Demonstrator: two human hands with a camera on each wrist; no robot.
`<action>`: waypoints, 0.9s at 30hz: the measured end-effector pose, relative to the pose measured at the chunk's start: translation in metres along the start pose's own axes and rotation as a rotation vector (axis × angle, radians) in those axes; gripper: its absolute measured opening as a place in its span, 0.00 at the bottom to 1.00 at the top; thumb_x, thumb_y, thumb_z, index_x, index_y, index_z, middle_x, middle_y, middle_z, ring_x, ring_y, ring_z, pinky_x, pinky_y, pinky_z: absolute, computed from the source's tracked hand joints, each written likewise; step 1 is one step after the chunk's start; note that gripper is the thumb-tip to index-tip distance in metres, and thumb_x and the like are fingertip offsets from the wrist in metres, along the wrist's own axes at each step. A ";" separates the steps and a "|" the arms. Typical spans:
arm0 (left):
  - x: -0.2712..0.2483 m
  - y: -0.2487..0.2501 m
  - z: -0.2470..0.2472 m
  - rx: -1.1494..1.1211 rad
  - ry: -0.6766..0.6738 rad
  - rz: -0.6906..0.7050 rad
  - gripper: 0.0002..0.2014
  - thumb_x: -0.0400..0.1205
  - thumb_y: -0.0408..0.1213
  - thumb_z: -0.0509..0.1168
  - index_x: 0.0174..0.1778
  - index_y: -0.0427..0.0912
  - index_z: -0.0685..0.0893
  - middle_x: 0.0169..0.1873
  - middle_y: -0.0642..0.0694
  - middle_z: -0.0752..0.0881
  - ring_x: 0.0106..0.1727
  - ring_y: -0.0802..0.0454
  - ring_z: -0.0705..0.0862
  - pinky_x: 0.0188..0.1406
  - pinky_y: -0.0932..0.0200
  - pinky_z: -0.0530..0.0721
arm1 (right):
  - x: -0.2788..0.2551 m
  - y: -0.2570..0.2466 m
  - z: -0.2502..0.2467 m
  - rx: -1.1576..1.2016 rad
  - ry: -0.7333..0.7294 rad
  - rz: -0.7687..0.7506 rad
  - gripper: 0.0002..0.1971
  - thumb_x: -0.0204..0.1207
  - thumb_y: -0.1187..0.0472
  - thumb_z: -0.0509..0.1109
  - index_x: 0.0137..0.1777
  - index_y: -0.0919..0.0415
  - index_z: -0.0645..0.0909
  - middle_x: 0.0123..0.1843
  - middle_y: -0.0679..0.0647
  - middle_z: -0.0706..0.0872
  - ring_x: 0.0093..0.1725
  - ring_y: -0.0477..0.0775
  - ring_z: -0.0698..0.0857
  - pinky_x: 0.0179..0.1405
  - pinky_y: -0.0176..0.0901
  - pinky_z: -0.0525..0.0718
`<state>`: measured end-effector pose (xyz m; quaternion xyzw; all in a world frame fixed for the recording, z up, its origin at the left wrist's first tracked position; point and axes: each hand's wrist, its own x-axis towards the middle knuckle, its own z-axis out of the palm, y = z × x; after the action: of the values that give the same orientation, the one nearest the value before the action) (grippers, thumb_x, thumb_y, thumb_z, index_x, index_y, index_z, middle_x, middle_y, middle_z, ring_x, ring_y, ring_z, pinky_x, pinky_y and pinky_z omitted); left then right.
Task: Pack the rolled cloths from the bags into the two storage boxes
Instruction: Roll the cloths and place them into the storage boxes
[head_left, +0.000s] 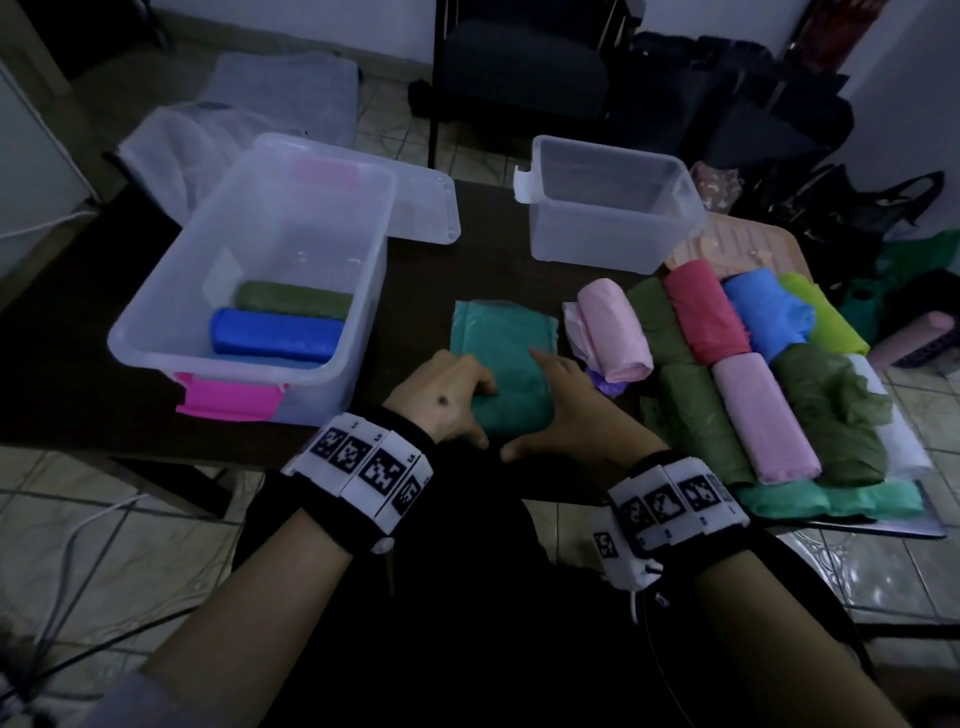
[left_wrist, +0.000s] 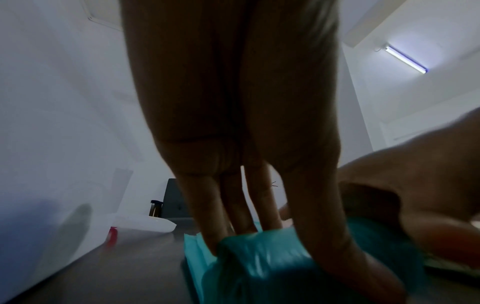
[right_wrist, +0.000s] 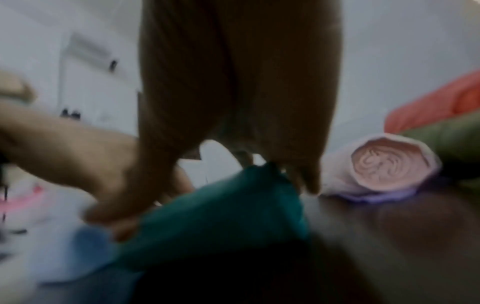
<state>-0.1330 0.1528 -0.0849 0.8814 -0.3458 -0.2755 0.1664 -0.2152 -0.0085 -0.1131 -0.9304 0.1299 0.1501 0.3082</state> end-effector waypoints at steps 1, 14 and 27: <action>0.001 0.001 0.000 0.021 -0.002 -0.002 0.36 0.67 0.40 0.80 0.72 0.45 0.76 0.69 0.43 0.78 0.69 0.47 0.77 0.68 0.55 0.77 | -0.004 0.001 0.003 0.007 0.036 0.006 0.63 0.54 0.45 0.85 0.83 0.54 0.48 0.82 0.54 0.53 0.81 0.56 0.52 0.81 0.53 0.57; 0.016 0.006 -0.010 0.089 -0.220 -0.014 0.29 0.72 0.45 0.76 0.69 0.46 0.79 0.64 0.48 0.82 0.64 0.50 0.81 0.64 0.57 0.79 | -0.021 -0.005 0.012 -0.356 0.073 -0.164 0.32 0.74 0.51 0.73 0.77 0.55 0.67 0.71 0.55 0.74 0.70 0.56 0.71 0.69 0.45 0.67; 0.012 0.004 0.004 0.082 0.076 0.001 0.35 0.66 0.40 0.80 0.69 0.43 0.76 0.67 0.45 0.76 0.67 0.46 0.76 0.64 0.54 0.77 | 0.024 -0.018 -0.037 -0.221 -0.266 -0.017 0.28 0.76 0.51 0.71 0.74 0.60 0.71 0.73 0.56 0.76 0.70 0.53 0.75 0.69 0.40 0.68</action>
<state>-0.1306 0.1413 -0.0907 0.8971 -0.3508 -0.2271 0.1433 -0.1794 -0.0205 -0.0838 -0.9316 0.0626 0.2825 0.2199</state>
